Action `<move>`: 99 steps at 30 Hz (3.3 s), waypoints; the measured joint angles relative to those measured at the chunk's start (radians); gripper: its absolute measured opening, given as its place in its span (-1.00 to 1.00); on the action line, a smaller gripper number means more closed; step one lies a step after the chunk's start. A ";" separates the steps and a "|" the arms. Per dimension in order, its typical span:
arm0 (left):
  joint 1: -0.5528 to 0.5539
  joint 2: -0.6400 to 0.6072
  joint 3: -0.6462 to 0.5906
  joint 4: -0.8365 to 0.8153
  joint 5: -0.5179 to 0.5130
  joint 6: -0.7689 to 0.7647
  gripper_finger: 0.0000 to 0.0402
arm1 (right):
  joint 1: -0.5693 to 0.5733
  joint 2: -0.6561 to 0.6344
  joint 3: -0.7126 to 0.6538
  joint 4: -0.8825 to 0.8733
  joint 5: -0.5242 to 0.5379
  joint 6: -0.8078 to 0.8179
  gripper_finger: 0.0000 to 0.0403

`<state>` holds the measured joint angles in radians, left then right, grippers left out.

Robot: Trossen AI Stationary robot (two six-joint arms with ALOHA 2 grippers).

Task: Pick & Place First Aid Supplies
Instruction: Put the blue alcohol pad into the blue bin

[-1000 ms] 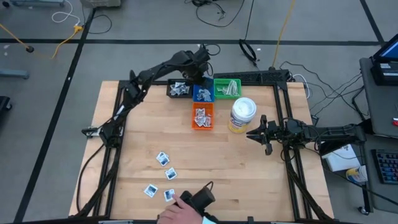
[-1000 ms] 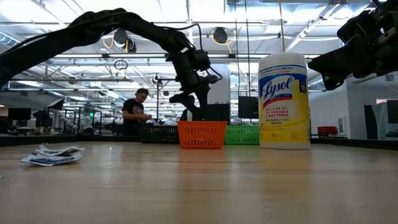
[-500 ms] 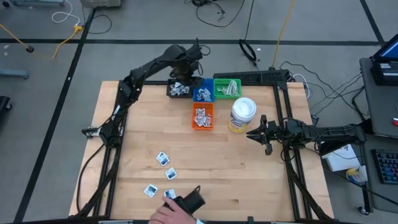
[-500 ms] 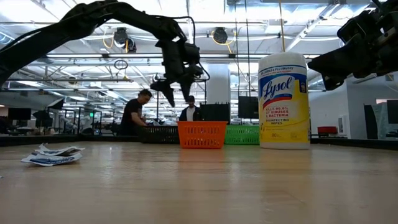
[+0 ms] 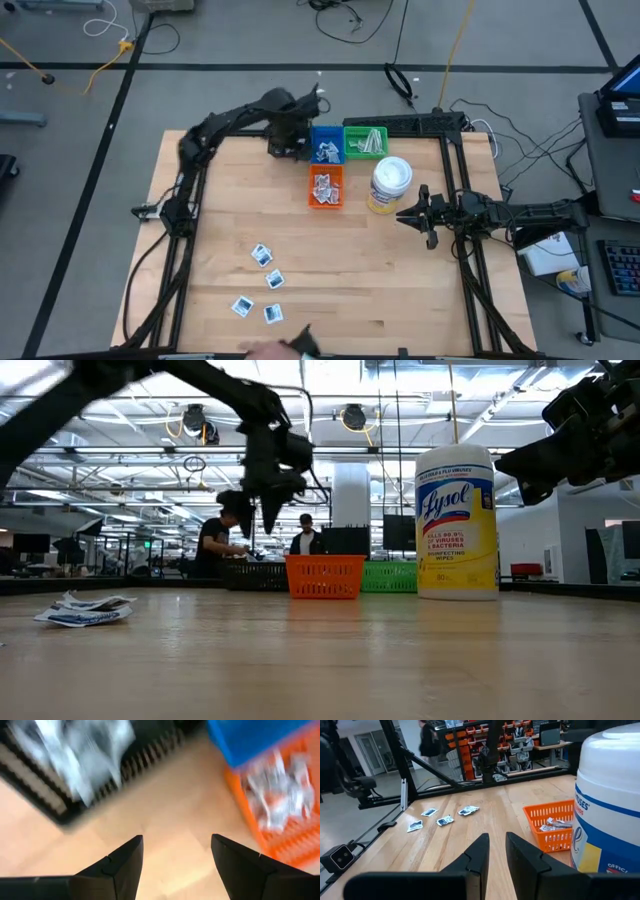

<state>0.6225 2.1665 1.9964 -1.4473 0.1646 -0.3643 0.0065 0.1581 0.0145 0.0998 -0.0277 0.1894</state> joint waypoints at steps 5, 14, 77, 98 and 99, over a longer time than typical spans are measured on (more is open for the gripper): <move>-0.084 -0.239 -0.376 0.173 -0.008 -0.126 0.18 | 0.000 0.000 0.000 0.000 0.000 0.000 -0.71; -0.296 -0.555 -0.841 0.291 0.038 -0.446 0.18 | 0.000 0.000 0.000 0.000 0.000 0.000 -0.71; -1.306 -0.365 -0.981 0.689 0.074 -1.054 -0.03 | 0.000 0.000 0.000 0.000 0.000 0.000 -0.71; -1.264 -0.560 -0.989 0.614 0.071 -0.996 -0.98 | 0.000 0.000 0.000 0.000 0.000 0.000 -0.71; -1.255 -0.590 -0.989 0.609 0.068 -0.982 -0.97 | 0.000 0.000 0.000 0.000 0.000 0.000 -0.71</move>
<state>-0.6327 1.5764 1.0077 -0.8386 0.2325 -1.3461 0.0064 0.1582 0.0144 0.1001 -0.0277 0.1894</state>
